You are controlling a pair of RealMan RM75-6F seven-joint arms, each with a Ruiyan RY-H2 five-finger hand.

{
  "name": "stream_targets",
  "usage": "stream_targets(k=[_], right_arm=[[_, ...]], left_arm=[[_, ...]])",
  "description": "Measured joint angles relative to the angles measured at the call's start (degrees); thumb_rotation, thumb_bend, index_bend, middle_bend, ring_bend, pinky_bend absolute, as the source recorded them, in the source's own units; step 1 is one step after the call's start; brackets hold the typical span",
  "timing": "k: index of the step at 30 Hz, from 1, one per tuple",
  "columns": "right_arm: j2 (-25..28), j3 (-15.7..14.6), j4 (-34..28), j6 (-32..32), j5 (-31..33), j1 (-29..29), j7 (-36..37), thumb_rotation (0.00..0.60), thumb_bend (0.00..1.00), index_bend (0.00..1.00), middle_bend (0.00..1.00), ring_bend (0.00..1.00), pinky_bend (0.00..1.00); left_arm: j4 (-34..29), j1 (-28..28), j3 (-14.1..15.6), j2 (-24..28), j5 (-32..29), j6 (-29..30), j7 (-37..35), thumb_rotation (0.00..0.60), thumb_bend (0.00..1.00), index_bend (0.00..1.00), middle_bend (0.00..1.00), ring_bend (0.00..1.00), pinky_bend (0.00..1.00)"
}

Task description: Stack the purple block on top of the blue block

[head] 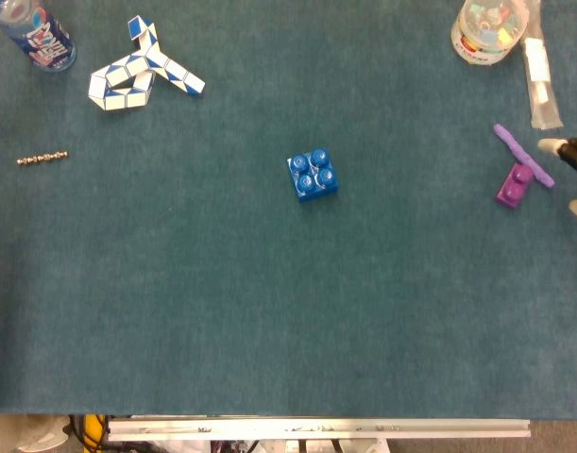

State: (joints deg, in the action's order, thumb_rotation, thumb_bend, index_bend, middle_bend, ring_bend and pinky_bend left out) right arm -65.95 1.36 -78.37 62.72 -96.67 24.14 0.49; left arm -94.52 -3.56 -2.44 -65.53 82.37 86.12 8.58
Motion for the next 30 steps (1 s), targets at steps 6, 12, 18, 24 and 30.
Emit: stream_targets(k=[6, 12, 18, 24, 30], right_arm=[[-5.4, -0.2, 5.1, -1.9, 0.0, 2.2, -0.3, 0.6, 0.15, 0.23, 0.34, 0.26, 0.33], [-9.9, -0.8, 11.5, -3.5, -0.3, 4.5, 1.2, 0.6, 0.1, 0.23, 0.33, 0.26, 0.33], [-13.5, -2.2, 17.1, -4.4, -1.2, 6.4, 3.1, 0.6, 0.1, 0.23, 0.33, 0.26, 0.33], [-16.2, -3.4, 21.6, -4.5, -1.5, 7.3, 4.6, 0.6, 0.1, 0.23, 0.33, 0.26, 0.33], [-19.0, -3.9, 25.3, -4.2, -1.3, 7.9, 4.4, 0.6, 0.11, 0.23, 0.35, 0.26, 0.33]], left_arm=[[-0.3, 0.1, 0.0, 0.2, -0.3, -0.1, -0.1, 0.6, 0.17, 0.2, 0.18, 0.19, 0.31], [-0.5, 0.1, -0.1, 0.4, -0.7, -0.5, 0.0, 0.6, 0.17, 0.2, 0.18, 0.19, 0.31], [-0.8, 0.1, -0.2, 0.4, -1.1, -0.9, 0.5, 0.6, 0.17, 0.2, 0.18, 0.19, 0.31], [-1.0, 0.0, -0.3, 0.4, -1.3, -1.0, 0.6, 0.6, 0.17, 0.2, 0.18, 0.19, 0.31], [-1.1, 0.1, -0.3, 0.5, -1.2, -0.9, 0.5, 0.6, 0.17, 0.2, 0.18, 0.19, 0.31]])
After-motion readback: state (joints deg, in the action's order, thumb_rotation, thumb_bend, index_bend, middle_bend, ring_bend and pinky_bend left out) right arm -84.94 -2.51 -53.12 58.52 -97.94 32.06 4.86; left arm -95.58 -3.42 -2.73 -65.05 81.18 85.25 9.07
